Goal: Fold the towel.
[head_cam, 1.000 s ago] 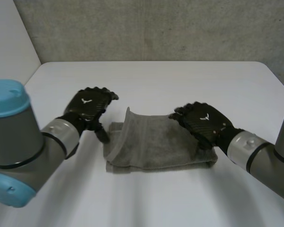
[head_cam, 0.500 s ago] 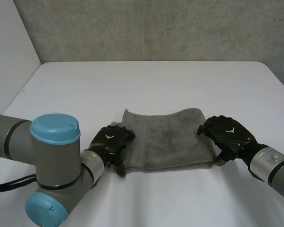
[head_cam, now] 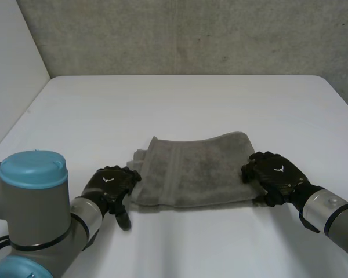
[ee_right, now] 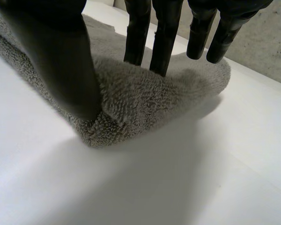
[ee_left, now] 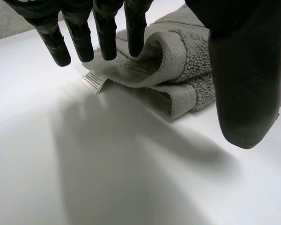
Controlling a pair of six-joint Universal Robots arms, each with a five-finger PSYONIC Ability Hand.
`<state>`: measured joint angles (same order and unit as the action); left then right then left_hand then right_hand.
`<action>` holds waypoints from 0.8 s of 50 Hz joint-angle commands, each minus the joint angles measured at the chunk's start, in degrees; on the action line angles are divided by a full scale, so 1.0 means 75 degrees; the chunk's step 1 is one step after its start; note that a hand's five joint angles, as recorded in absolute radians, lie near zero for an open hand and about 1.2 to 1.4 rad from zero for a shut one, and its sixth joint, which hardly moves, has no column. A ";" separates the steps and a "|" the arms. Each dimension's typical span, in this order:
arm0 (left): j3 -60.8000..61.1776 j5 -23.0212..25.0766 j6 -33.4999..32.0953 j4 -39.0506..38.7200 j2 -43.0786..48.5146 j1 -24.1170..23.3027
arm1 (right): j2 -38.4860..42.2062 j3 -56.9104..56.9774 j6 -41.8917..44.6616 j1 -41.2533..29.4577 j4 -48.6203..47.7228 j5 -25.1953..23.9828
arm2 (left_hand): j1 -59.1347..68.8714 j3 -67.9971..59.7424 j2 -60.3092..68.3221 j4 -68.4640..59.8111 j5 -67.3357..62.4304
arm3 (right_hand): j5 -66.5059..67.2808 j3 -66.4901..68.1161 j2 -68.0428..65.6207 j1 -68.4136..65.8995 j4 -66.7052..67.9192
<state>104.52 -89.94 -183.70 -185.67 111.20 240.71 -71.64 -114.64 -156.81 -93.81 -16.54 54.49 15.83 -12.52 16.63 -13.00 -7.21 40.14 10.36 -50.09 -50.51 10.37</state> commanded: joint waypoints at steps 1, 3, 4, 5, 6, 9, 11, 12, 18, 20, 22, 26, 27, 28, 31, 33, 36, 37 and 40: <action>0.0079 -0.0008 0.0001 0.0006 -0.0283 0.0003 | 0.0013 -0.0019 0.0096 0.0027 -0.0069 -0.0105 | 0.0149 0.0336 0.0042 0.0400 0.0035 | 0.2703 -0.0049 -0.2709 -0.2653 -0.0049; 0.0079 -0.0008 0.0001 0.0006 -0.0365 0.0038 | -0.0021 -0.0031 0.0096 0.0039 -0.0057 -0.0129 | 0.0149 0.0336 0.0042 0.0400 0.0035 | 0.3444 -0.0049 -0.3450 -0.3394 -0.0049; 0.0079 -0.0008 0.0001 0.0006 -0.0447 0.0085 | -0.0091 -0.0066 0.0096 0.0062 -0.0057 -0.0187 | 0.0149 0.0336 0.0042 0.0400 0.0035 | 0.3976 -0.0049 -0.3982 -0.3926 -0.0049; 0.0079 -0.0008 0.0001 0.0006 -0.0448 0.0085 | -0.0092 -0.0066 0.0096 0.0063 -0.0057 -0.0187 | 0.0149 0.0336 0.0042 0.0400 0.0035 | 0.3982 -0.0049 -0.3987 -0.3932 -0.0049; 0.0079 -0.0008 0.0001 0.0006 -0.0541 0.0143 | -0.0162 -0.0078 0.0096 0.0167 -0.0034 -0.0292 | 0.0149 0.0336 0.0042 0.0400 0.0035 | 0.3982 -0.0049 -0.3987 -0.3932 -0.0049; 0.0103 0.0016 0.0001 0.0030 -0.0752 0.0249 | -0.0442 -0.0101 0.0096 0.0541 0.0013 -0.0503 | 0.0149 0.0336 0.0042 0.0400 0.0035 | 0.3982 -0.0049 -0.3987 -0.3932 -0.0049; 0.0137 0.0016 0.0001 0.0030 -0.0857 0.0273 | -0.0561 -0.0090 0.0096 0.0695 0.0037 -0.0633 | 0.0149 0.0336 0.0042 0.0400 0.0035 | 0.3982 -0.0049 -0.3987 -0.3932 -0.0049; 0.0138 0.0016 0.0001 0.0030 -0.0858 0.0273 | -0.0619 -0.0032 0.0096 0.0753 0.0095 -0.0784 | 0.0149 0.0336 0.0042 0.0400 0.0035 | 0.3982 -0.0049 -0.3987 -0.3932 -0.0049; 0.0138 0.0039 0.0001 0.0135 -0.1408 0.0506 | -0.0760 0.0646 0.0364 0.0684 0.0750 -0.1300 | 0.0082 0.0336 -0.0026 0.0400 0.0102 | 0.3982 -0.0049 -0.3987 -0.3932 -0.0049; 0.0138 0.0039 0.0001 0.0159 -0.1537 0.0577 | -0.0760 0.0904 0.0528 0.0626 0.0949 -0.1312 | 0.0082 0.0336 -0.0026 0.0400 0.0102 | 0.3982 -0.0049 -0.3987 -0.3932 -0.0049; 0.0126 0.0051 0.0013 0.0171 -0.1667 0.0648 | -0.0725 0.1152 0.0682 0.0473 0.1115 -0.1289 | 0.0082 0.0336 -0.0026 0.0400 0.0102 | 0.3982 -0.0049 -0.3987 -0.3932 -0.0049; 0.0114 0.0051 0.0012 0.0171 -0.2029 0.0835 | -0.0562 0.2110 0.1103 -0.0613 0.1711 -0.1231 | 0.0059 0.0336 -0.0048 0.0400 0.0125 | 0.3982 -0.0049 -0.3987 -0.3932 -0.0049; 0.0114 0.0051 0.0013 0.0171 -0.2134 0.0893 | -0.0387 0.2438 0.1162 -0.1035 0.1956 -0.1207 | 0.0059 0.0336 -0.0048 0.0400 0.0125 | 0.3982 -0.0049 -0.3987 -0.3932 -0.0049; 0.0114 0.0051 0.0013 0.0171 -0.2136 0.0894 | -0.0385 0.2441 0.1162 -0.1039 0.1959 -0.1207 | 0.0059 0.0336 -0.0048 0.0400 0.0125 | 0.3982 -0.0049 -0.3987 -0.3932 -0.0049; 0.0126 0.0051 0.0024 0.0159 -0.2335 0.1070 | 0.0049 0.3156 0.1174 -0.1730 0.2392 -0.1137 | 0.0037 0.0336 -0.0071 0.0400 0.0147 | 0.3982 -0.0049 -0.3987 -0.3932 -0.0049; 0.0126 0.0051 0.0048 0.0171 -0.2510 0.1245 | 0.0422 0.3856 0.1174 -0.2593 0.2708 -0.0810 | -0.0030 0.0336 -0.0137 0.0400 0.0214 | 0.3982 -0.0049 -0.3987 -0.3932 -0.0049; 0.0126 0.0051 0.0071 0.0171 -0.2604 0.1328 | 0.0576 0.4152 0.1162 -0.3031 0.2756 -0.0621 | -0.0098 0.0336 -0.0205 0.0400 0.0282 | 0.3982 -0.0049 -0.3987 -0.3932 -0.0049; 0.0114 0.0051 0.0083 0.0171 -0.2686 0.1397 | 0.0761 0.4442 0.1139 -0.3437 0.2756 -0.0447 | -0.0164 0.0336 -0.0272 0.0400 0.0348 | 0.3982 -0.0049 -0.3987 -0.3932 -0.0049; 0.0103 0.0039 0.0118 0.0182 -0.2838 0.1538 | 0.1276 0.4970 0.1116 -0.4095 0.2779 -0.0119 | -0.0210 0.0336 -0.0317 0.0400 0.0394 | 0.3982 -0.0049 -0.3987 -0.3932 -0.0049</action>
<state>105.40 -89.56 -183.16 -184.39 91.50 250.73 -66.88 -83.06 -147.97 -116.98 4.01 49.93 15.70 -12.52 16.46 -13.00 -5.50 65.43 10.37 -70.05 -73.74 10.36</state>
